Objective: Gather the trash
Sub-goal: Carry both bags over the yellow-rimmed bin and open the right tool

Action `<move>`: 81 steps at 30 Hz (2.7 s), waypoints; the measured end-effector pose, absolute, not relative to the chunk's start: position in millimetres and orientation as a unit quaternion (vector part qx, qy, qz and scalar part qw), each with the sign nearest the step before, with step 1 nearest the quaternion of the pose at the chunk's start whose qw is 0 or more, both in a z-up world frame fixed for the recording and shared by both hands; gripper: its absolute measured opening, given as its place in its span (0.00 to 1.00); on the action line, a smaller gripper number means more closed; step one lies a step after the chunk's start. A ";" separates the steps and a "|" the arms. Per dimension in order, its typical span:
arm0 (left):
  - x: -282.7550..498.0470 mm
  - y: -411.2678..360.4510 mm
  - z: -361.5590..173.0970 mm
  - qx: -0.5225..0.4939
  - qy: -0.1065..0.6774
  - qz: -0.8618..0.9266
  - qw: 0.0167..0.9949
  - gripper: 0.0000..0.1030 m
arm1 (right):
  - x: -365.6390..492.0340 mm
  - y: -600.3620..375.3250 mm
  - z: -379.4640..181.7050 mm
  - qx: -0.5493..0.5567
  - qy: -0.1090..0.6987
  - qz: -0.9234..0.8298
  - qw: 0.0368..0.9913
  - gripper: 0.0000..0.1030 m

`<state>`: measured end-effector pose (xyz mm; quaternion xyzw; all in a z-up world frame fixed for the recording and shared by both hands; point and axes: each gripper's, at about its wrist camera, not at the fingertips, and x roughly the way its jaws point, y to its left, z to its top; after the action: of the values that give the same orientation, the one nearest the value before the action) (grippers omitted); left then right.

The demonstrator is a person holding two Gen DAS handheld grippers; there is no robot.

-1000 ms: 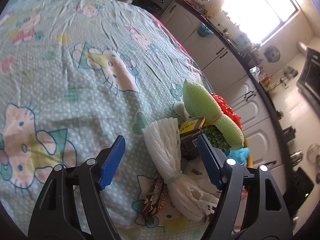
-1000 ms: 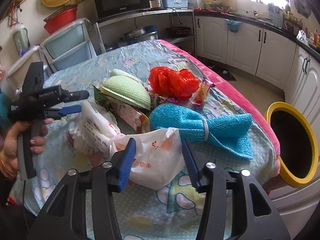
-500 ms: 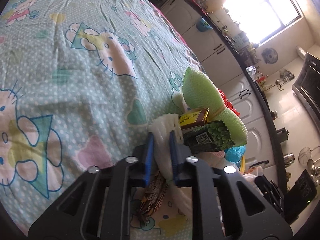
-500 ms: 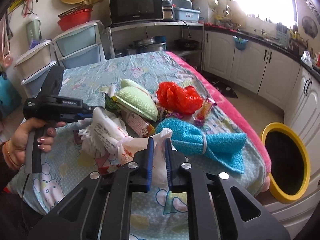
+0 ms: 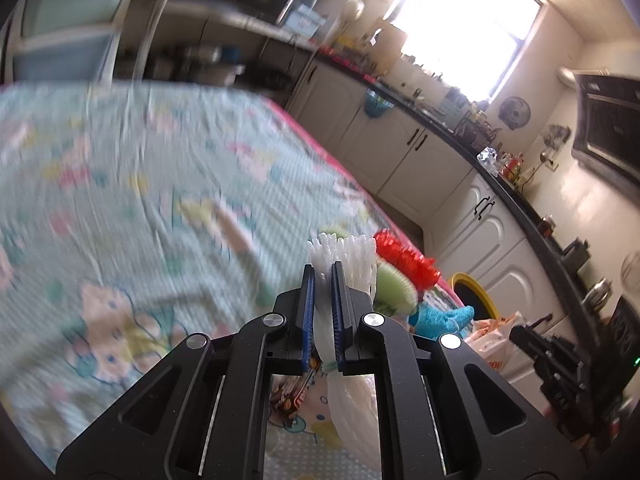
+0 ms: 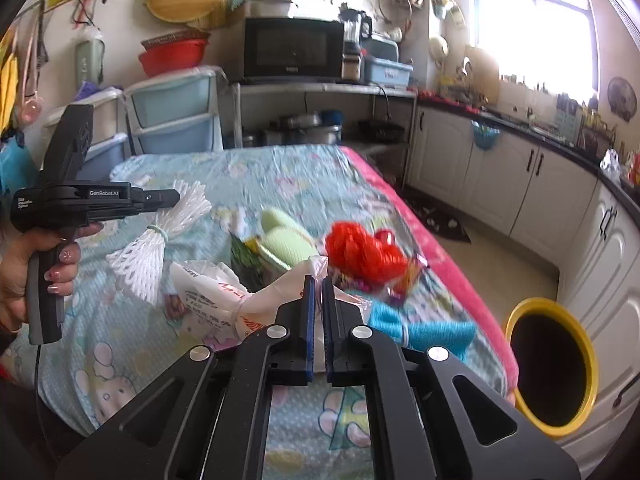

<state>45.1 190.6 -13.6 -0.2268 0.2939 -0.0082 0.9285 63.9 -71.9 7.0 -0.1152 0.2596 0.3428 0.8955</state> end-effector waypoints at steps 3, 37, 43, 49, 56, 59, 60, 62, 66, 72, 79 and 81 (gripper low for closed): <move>42.8 178.7 7.7 -0.203 0.275 -0.009 0.940 0.04 | 61.1 -73.0 20.9 -0.116 0.242 0.344 0.900 0.03; 180.0 -38.8 119.1 -0.092 0.209 -0.160 0.960 0.04 | 105.1 -264.7 114.2 -0.031 0.143 0.108 0.983 0.03; 203.7 -82.1 118.7 -0.076 0.201 -0.175 0.961 0.04 | 116.5 -299.9 110.8 -0.020 0.148 0.055 0.987 0.03; 229.9 -121.2 105.9 -0.064 0.200 -0.177 0.962 0.04 | 131.6 -327.1 89.6 -0.032 0.184 -0.003 0.982 0.03; 260.2 -158.1 75.7 -0.062 0.214 -0.183 0.958 0.05 | 151.8 -339.2 53.5 -0.067 0.238 -0.052 0.968 0.03; 273.4 -171.3 58.8 -0.061 0.225 -0.186 0.954 0.05 | 164.9 -347.0 36.1 -0.076 0.263 -0.063 0.960 0.03; 278.8 -176.7 51.5 -0.061 0.230 -0.188 0.953 0.05 | 169.6 -349.1 28.2 -0.080 0.273 -0.070 0.956 0.03; 286.7 -184.8 40.7 -0.063 0.240 -0.192 0.950 0.05 | 175.8 -350.2 18.7 -0.086 0.284 -0.077 0.952 0.03; 300.0 -196.8 19.8 -0.061 0.253 -0.198 0.945 0.05 | 189.9 -352.8 -1.1 -0.096 0.305 -0.081 0.944 0.04; 317.9 -204.8 -6.3 -0.069 0.282 -0.203 0.935 0.28 | 208.4 -351.4 -25.2 -0.101 0.328 -0.077 0.936 0.09; 326.6 -193.7 -27.9 -0.085 0.323 -0.191 0.923 0.53 | 216.9 -354.3 -37.3 -0.080 0.339 -0.066 0.935 0.33; 322.2 -185.2 -27.0 -0.087 0.324 -0.186 0.924 0.59 | 213.7 -355.2 -35.7 -0.068 0.334 -0.062 0.938 0.39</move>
<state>322.2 -185.2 -27.0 -0.0869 0.3239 -0.1861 0.9235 213.7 -355.2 -35.7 -0.0679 0.3337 -0.0621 0.9382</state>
